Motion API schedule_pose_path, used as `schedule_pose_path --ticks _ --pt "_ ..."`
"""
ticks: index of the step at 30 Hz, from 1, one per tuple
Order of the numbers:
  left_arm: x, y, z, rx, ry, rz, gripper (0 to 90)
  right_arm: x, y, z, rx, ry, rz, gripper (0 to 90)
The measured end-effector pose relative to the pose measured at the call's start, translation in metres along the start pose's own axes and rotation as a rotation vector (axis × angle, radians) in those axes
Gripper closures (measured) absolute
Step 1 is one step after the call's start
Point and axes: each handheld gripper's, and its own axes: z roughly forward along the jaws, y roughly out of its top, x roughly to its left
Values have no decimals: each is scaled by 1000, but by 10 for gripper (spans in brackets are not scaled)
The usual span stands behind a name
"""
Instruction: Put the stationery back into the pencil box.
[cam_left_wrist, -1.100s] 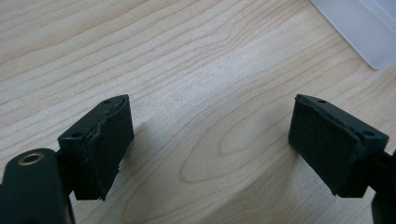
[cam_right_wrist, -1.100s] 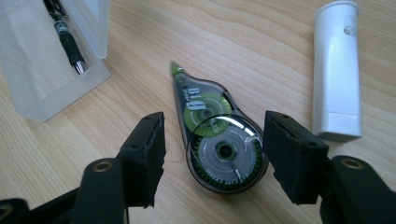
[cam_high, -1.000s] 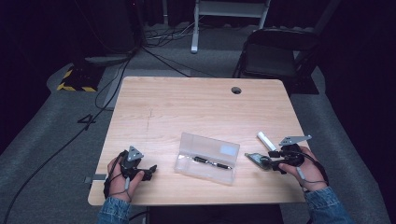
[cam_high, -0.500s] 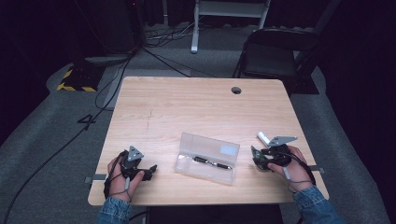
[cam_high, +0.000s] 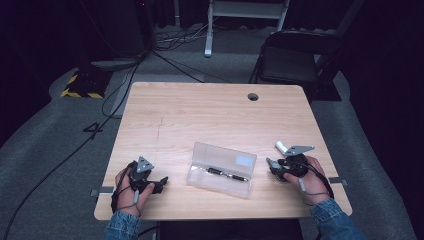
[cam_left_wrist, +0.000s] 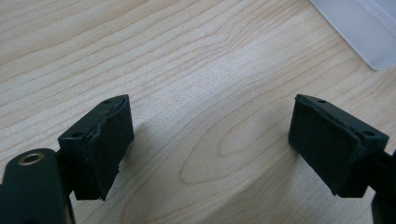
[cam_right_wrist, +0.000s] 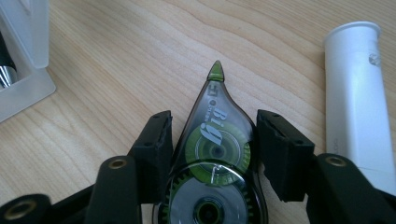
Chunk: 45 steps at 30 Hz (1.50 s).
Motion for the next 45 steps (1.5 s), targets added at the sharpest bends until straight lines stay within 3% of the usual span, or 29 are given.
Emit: schedule_pose_path --ticks 8,15,32,45 --pt "0 0 0 0 0 0 145 1 1 -1 -1 -13 -11 522" --pt "0 0 0 0 0 0 145 0 2 -7 -22 -2 9 532" --pt "0 0 0 0 0 0 145 5 15 -37 -102 49 19 536" --pt "0 0 0 0 0 0 145 32 32 -56 -155 125 -51 537"
